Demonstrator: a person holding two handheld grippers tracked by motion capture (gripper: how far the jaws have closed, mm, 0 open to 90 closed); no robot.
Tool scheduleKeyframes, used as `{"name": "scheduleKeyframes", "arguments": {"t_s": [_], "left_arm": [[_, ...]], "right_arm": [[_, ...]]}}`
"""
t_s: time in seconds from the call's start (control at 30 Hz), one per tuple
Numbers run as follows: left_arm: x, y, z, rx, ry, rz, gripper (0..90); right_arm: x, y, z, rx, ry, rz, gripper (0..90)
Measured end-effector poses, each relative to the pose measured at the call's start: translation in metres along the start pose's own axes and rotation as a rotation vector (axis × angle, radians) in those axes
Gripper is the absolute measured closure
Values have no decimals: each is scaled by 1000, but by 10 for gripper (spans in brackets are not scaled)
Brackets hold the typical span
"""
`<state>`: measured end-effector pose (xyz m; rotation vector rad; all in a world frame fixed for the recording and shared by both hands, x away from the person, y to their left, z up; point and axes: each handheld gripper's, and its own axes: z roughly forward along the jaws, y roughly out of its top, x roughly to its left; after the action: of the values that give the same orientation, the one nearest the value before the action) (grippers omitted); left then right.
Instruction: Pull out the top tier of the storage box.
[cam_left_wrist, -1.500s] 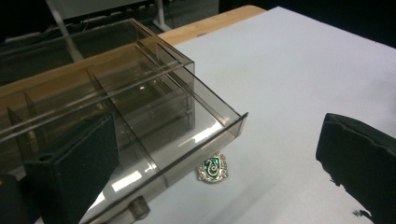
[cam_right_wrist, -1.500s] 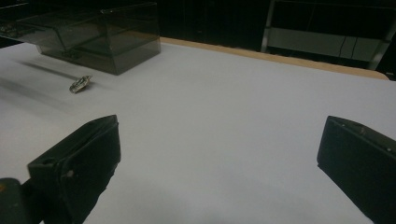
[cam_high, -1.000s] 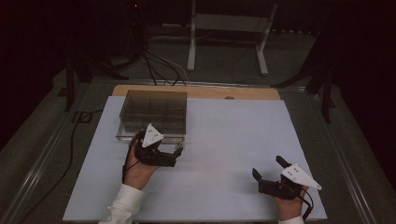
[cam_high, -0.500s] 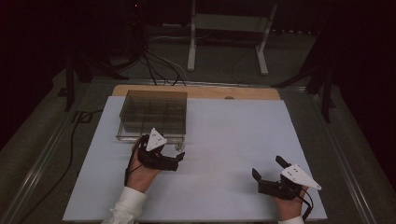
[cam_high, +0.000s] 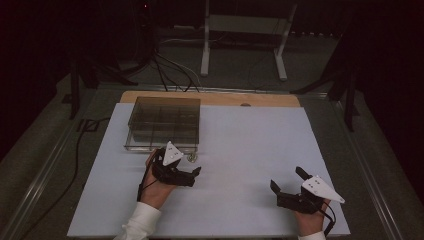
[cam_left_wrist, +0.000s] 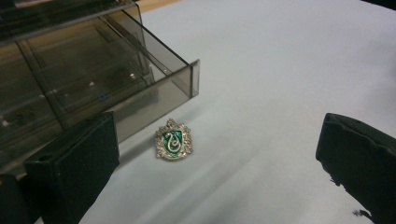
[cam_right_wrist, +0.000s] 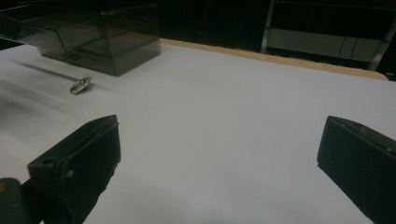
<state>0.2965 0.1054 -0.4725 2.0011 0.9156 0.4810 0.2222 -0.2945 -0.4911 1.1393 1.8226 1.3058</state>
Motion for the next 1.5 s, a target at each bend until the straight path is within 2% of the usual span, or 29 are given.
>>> {"name": "scheduleKeyframes", "arguments": {"t_s": [0.4, 0.5, 0.87, 1.07, 1.27, 1.5], "left_arm": [[0, -5, 11, 32, 22, -16, 5], [1, -6, 15, 42, 21, -27, 5], [-3, -9, 26, 76, 14, -18, 15], [-3, -11, 33, 89, 18, -31, 15], [0, -13, 43, 105, 42, -46, 15], [-3, -15, 50, 133, 84, -16, 16]], "right_arm": [[0, 0, 1, 0, 1, 2, 0], [0, 0, 1, 0, 1, 1, 0], [-1, 0, 0, -2, 0, 4, 0], [-1, 0, 0, -2, 0, 4, 0], [-1, 0, 0, -2, -1, 4, 0], [-1, 0, 0, -1, 0, 4, 0]]}}
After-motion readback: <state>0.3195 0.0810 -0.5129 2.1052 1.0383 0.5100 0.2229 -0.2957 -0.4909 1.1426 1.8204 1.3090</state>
